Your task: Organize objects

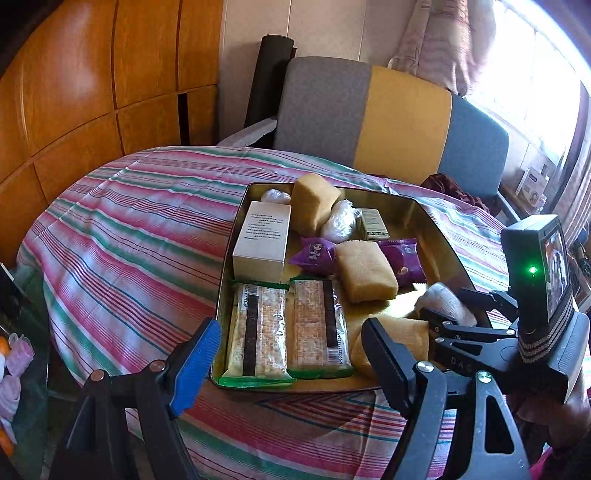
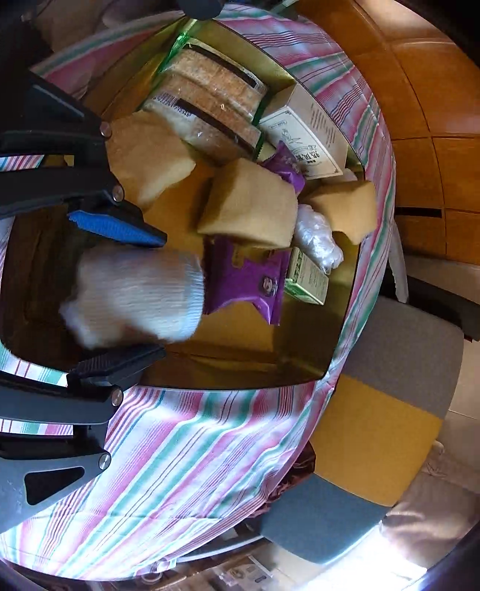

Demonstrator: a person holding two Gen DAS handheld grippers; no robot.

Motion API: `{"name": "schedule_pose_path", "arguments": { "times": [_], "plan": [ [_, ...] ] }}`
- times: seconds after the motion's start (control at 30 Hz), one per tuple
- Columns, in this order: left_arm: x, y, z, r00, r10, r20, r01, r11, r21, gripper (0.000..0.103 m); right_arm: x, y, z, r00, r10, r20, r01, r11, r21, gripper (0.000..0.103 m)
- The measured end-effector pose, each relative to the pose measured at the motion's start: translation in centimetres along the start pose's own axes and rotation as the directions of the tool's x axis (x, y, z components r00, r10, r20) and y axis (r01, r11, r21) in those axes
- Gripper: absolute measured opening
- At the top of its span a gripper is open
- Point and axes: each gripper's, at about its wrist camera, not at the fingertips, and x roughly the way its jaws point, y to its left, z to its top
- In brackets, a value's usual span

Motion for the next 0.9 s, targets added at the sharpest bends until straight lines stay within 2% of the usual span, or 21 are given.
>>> {"name": "schedule_pose_path", "arguments": {
  "times": [0.13,0.23,0.33,0.43,0.73,0.9],
  "plan": [
    [-0.1,-0.1,0.0,1.0,-0.001,0.003,0.001,1.0,0.002,0.08,0.0,0.0,0.0,1.0,0.014,0.007,-0.014,1.0,0.007,0.061],
    [-0.3,-0.2,0.0,1.0,-0.004,0.007,0.004,1.0,0.003,0.08,-0.3,0.1,-0.1,1.0,0.006,0.024,-0.007,1.0,0.012,0.071],
    [-0.7,-0.3,0.1,1.0,0.001,0.018,-0.002,1.0,0.008,0.08,-1.1,-0.2,0.0,0.999,0.014,0.048,-0.016,0.999,0.036,0.073],
    [-1.1,-0.4,0.2,1.0,0.003,0.03,-0.004,1.0,0.009,0.08,-2.2,-0.5,0.1,0.997,0.017,0.082,-0.022,0.998,0.061,0.079],
    [-2.2,-1.1,0.2,0.998,0.01,0.054,-0.012,0.999,0.03,0.08,-5.1,-1.1,-1.0,0.989,0.019,0.149,-0.041,0.988,0.146,0.084],
    [-3.5,-1.8,0.2,0.994,0.034,0.1,-0.039,0.998,0.048,0.08,-6.2,-1.2,-2.2,0.985,-0.013,0.17,-0.019,0.982,0.186,0.085]
  ]
}}
